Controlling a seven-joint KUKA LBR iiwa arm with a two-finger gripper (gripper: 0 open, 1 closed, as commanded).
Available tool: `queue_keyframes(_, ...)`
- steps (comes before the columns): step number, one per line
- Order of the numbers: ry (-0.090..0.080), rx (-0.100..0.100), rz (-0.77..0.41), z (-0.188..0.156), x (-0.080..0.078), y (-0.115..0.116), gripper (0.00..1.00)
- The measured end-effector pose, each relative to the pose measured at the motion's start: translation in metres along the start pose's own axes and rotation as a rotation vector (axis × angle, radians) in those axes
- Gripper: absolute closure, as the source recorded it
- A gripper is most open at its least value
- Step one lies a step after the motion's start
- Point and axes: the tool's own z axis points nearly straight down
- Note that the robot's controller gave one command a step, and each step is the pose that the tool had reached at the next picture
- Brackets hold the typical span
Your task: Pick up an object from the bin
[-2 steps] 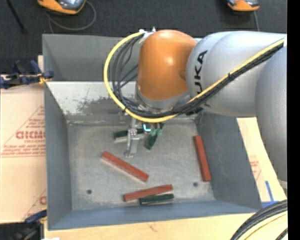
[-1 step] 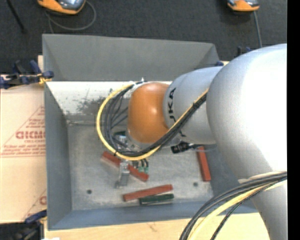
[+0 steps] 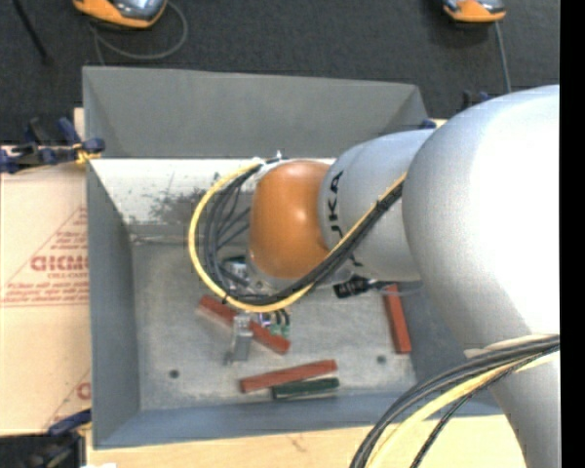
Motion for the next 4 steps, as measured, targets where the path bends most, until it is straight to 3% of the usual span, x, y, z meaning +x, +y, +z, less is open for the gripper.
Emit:
queue_keyframes(3,-0.005,-0.001,0.011,-0.0016,-0.0037,-0.0015,0.0)
queue_keyframes(4,-0.005,-0.002,0.012,-0.0024,-0.0039,-0.0012,1.0)
